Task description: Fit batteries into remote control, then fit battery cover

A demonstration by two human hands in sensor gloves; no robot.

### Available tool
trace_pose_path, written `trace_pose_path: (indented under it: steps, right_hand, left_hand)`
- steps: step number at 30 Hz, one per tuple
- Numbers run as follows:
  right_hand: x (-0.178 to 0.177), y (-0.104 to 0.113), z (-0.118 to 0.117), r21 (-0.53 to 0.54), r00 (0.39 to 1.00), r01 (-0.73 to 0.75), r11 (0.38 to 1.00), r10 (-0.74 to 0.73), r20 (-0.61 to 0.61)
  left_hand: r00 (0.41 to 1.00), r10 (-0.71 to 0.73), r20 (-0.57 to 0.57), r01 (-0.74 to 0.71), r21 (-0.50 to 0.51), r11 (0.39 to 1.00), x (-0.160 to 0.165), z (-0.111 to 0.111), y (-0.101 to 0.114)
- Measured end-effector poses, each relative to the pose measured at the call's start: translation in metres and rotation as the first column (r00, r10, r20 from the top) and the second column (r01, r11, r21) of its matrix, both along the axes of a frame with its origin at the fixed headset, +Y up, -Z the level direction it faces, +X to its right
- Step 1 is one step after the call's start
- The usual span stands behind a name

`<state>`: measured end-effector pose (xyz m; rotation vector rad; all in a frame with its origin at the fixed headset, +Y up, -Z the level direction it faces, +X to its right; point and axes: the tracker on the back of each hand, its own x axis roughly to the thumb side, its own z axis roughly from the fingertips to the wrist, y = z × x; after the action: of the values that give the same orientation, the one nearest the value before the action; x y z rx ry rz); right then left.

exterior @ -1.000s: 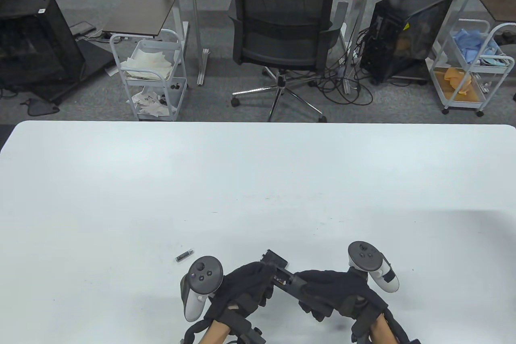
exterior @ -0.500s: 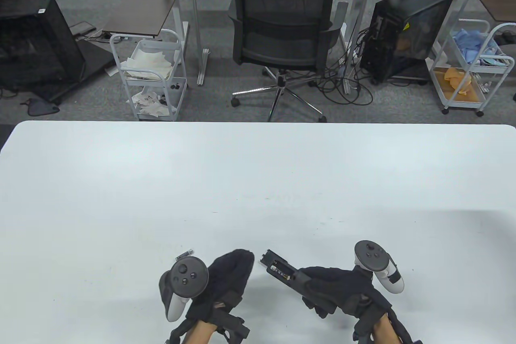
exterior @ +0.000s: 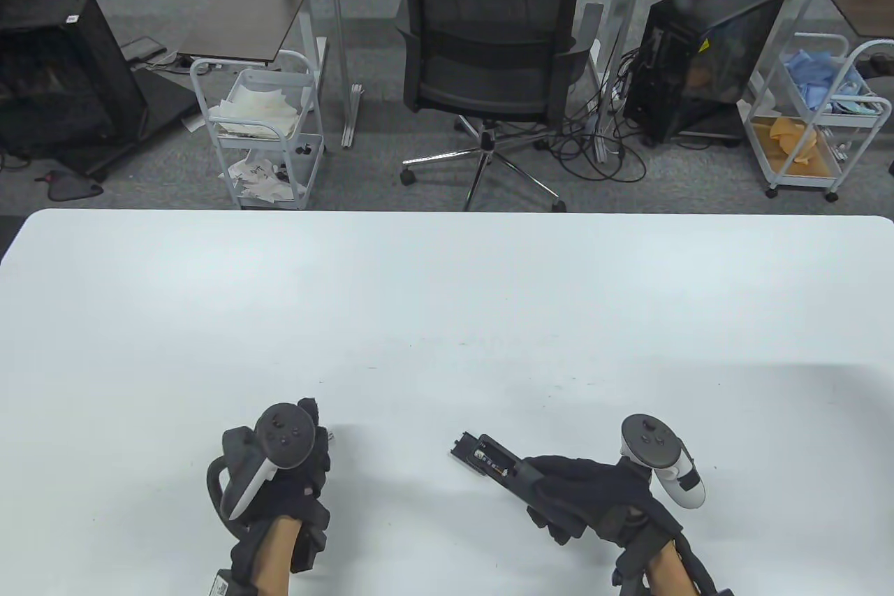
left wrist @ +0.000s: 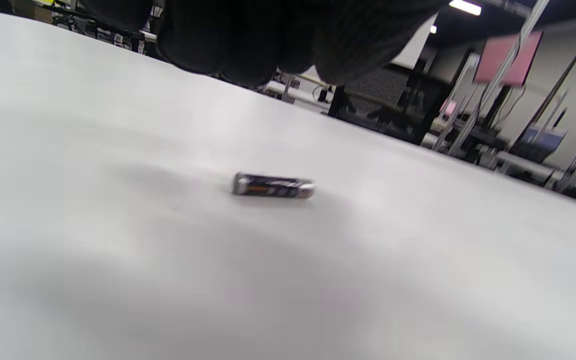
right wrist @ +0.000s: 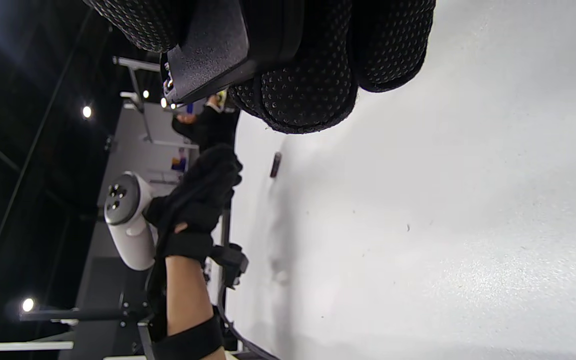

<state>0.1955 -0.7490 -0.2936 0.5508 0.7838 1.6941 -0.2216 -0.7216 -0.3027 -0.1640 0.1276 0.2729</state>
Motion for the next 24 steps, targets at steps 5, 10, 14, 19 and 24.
trace_pose_path:
  steps: [5, 10, 14, 19, 24]
  right_hand:
    - [0.000, 0.000, 0.000, -0.002, 1.000, -0.006, 1.000, 0.006, -0.001]
    - [0.000, -0.001, 0.000, -0.003, 1.000, -0.015, 1.000, 0.015, -0.001]
    - [-0.002, -0.002, 0.000, -0.005, 0.999, -0.033, 0.999, 0.033, -0.006]
    - [-0.003, -0.003, 0.000, -0.008, 0.999, -0.044, 0.999, 0.044, -0.007]
    - [-0.005, -0.004, 0.000, -0.009, 0.998, -0.058, 0.998, 0.058, -0.010]
  left_hand:
    - [0.997, -0.072, 0.034, 0.075, -0.081, 0.994, 0.008, -0.013, -0.017]
    - [0.993, -0.113, 0.035, 0.116, -0.105, 0.988, 0.006, -0.016, -0.030]
    - [0.990, -0.137, 0.029, 0.140, -0.122, 0.983, 0.004, -0.018, -0.035]
    - [0.992, -0.111, 0.051, 0.117, -0.122, 0.986, 0.008, -0.020, -0.036]
    - [0.988, -0.133, 0.077, 0.140, -0.097, 0.985, 0.014, -0.022, -0.037]
